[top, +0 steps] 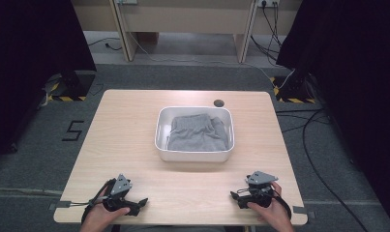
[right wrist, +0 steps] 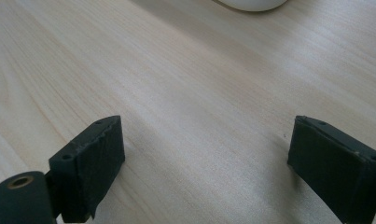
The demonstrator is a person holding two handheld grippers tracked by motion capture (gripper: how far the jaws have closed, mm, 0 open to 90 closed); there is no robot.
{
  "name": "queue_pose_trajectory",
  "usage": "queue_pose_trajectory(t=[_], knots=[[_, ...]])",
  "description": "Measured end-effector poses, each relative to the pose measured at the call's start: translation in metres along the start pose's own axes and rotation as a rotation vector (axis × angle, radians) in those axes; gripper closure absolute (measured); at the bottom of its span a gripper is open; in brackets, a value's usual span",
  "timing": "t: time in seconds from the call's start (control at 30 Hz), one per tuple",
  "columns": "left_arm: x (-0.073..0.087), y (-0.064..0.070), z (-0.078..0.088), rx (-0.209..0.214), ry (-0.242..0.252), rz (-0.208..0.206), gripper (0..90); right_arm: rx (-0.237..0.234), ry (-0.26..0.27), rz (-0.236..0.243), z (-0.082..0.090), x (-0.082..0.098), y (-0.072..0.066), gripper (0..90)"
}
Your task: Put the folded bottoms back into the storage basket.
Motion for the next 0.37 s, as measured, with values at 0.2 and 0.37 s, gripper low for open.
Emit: queue_pose_trajectory(t=[0.2,0.37], knots=[[0.0000,-0.0001,-0.0003,0.000,-0.002,-0.001,0.5,-0.001,-0.001,0.001,-0.0002,-0.0001,0.0001,10.9],[-0.0002,0.0000,-0.0006,-0.001,-0.004,0.001,0.0,-0.002,-0.002,0.000,-0.0006,-0.0001,-0.0001,10.3]])
Point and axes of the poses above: each handheld gripper's, and its own axes: z roughly backward along the jaws, x roughly out of its underside, y roughly to its right, the point moved 10 cm from there along -z, roughly forward along the jaws, and after that the axes turned 14 degrees about -x, right-handed, at the moved point
